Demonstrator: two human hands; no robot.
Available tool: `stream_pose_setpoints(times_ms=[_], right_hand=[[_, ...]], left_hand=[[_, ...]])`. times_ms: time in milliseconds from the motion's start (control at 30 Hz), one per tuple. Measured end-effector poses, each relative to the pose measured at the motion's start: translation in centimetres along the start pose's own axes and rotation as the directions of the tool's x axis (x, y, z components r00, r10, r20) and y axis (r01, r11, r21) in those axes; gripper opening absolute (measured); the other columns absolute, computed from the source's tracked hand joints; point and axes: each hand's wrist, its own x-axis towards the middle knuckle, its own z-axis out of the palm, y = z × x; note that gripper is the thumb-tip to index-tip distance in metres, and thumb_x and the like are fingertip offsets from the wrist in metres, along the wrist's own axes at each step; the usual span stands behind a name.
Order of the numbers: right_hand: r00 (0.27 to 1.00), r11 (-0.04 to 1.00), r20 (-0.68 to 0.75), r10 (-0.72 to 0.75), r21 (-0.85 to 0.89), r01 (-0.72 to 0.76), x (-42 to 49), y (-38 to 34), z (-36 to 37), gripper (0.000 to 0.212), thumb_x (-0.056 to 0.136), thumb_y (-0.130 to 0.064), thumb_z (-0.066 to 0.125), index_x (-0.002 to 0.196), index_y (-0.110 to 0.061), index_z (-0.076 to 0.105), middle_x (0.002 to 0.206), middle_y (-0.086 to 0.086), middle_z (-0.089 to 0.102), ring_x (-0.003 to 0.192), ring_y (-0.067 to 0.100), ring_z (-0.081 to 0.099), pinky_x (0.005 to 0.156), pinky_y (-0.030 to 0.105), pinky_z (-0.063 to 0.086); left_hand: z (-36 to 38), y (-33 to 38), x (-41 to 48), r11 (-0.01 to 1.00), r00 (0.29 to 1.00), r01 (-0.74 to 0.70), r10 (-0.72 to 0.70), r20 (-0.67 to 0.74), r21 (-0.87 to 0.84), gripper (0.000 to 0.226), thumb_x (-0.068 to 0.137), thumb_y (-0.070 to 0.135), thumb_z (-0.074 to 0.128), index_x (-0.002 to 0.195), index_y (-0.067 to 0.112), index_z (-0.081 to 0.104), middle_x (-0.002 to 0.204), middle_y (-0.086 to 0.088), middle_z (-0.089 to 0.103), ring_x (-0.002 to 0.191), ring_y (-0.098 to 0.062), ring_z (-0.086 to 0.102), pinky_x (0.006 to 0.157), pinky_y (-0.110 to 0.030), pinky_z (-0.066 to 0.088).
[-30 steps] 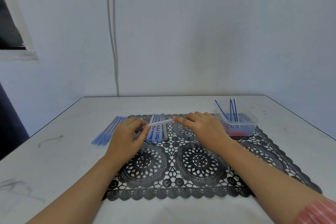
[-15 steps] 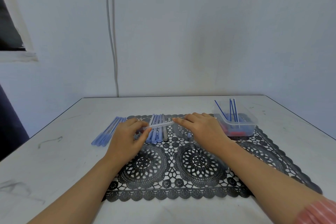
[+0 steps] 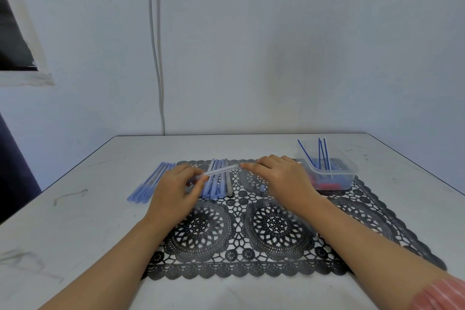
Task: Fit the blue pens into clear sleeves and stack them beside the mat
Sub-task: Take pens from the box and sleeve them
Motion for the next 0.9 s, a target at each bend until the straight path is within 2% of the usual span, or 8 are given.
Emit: stream_pose_setpoints(times_ms=[67, 133, 300, 500, 667, 833, 900], right_hand=[[1.0, 1.0, 0.009, 0.012, -0.004, -0.012, 0.02, -0.02, -0.03, 0.078, 0.041, 0.01, 0.08, 0.111, -0.021, 0.068, 0.085, 0.0, 0.069, 0.068, 0.016, 0.063, 0.053, 0.03, 0.052], [1.0, 1.0, 0.012, 0.019, -0.008, -0.019, 0.03, -0.07, -0.01, 0.079, 0.041, 0.011, 0.079, 0.112, -0.021, 0.067, 0.085, -0.001, 0.069, 0.068, 0.016, 0.063, 0.053, 0.028, 0.052], [1.0, 1.0, -0.006, 0.019, -0.013, -0.019, 0.01, -0.04, 0.13, 0.076, 0.046, 0.014, 0.075, 0.112, -0.022, 0.067, 0.083, -0.001, 0.068, 0.066, 0.016, 0.062, 0.053, 0.027, 0.05], [0.999, 0.999, 0.019, 0.037, -0.007, -0.037, -0.07, 0.02, 0.02, 0.079, 0.047, 0.01, 0.078, 0.117, -0.024, 0.064, 0.084, 0.0, 0.067, 0.068, 0.016, 0.061, 0.054, 0.03, 0.051], [0.999, 0.999, -0.004, 0.037, -0.026, -0.038, 0.01, -0.04, 0.32, 0.075, 0.051, 0.013, 0.075, 0.115, -0.025, 0.066, 0.081, 0.0, 0.067, 0.064, 0.016, 0.06, 0.052, 0.029, 0.05], [1.0, 1.0, -0.017, 0.023, -0.017, -0.024, -0.03, -0.02, 0.37, 0.072, 0.054, 0.015, 0.071, 0.113, -0.025, 0.066, 0.081, 0.0, 0.068, 0.065, 0.017, 0.061, 0.051, 0.03, 0.05], [1.0, 0.999, -0.01, 0.024, -0.021, -0.024, -0.04, -0.02, 0.31, 0.074, 0.051, 0.015, 0.072, 0.113, -0.025, 0.067, 0.082, -0.001, 0.068, 0.066, 0.016, 0.061, 0.052, 0.029, 0.05]], left_hand=[[0.04, 0.02, 0.03, 1.0, 1.0, 0.002, -0.002, -0.006, 0.002, 0.013, 0.088, 0.028, 0.063, 0.091, 0.017, 0.068, 0.077, 0.01, 0.059, 0.073, -0.001, 0.054, 0.065, -0.019, 0.045], [0.04, 0.14, 0.03, 1.0, 1.0, -0.01, 0.01, 0.003, 0.012, 0.009, 0.087, 0.023, 0.065, 0.091, 0.016, 0.068, 0.077, 0.01, 0.058, 0.073, 0.0, 0.053, 0.065, -0.019, 0.044], [-0.15, 0.29, 0.04, 1.0, 1.0, -0.006, 0.006, 0.018, -0.016, 0.033, 0.085, 0.046, 0.047, 0.091, 0.021, 0.068, 0.076, 0.016, 0.055, 0.072, -0.001, 0.053, 0.064, -0.014, 0.042], [-0.02, 0.1, 0.04, 1.0, 1.0, 0.003, -0.003, 0.016, -0.013, 0.028, 0.086, 0.041, 0.052, 0.092, 0.02, 0.068, 0.077, 0.015, 0.056, 0.073, 0.001, 0.053, 0.065, -0.017, 0.043], [0.01, 0.18, 0.05, 1.0, 1.0, -0.01, 0.011, 0.029, -0.016, 0.02, 0.085, 0.036, 0.056, 0.09, 0.021, 0.067, 0.076, 0.016, 0.055, 0.074, -0.004, 0.054, 0.065, -0.014, 0.041], [-0.11, 0.23, 0.0, 1.0, 0.999, -0.019, 0.02, 0.04, -0.025, 0.033, 0.086, 0.047, 0.048, 0.091, 0.022, 0.068, 0.076, 0.016, 0.056, 0.07, -0.002, 0.054, 0.064, -0.014, 0.041], [-0.09, 0.21, 0.0, 1.0, 0.999, -0.021, 0.022, 0.041, -0.023, 0.031, 0.086, 0.046, 0.049, 0.091, 0.022, 0.068, 0.076, 0.016, 0.055, 0.07, -0.001, 0.053, 0.064, -0.014, 0.041]])
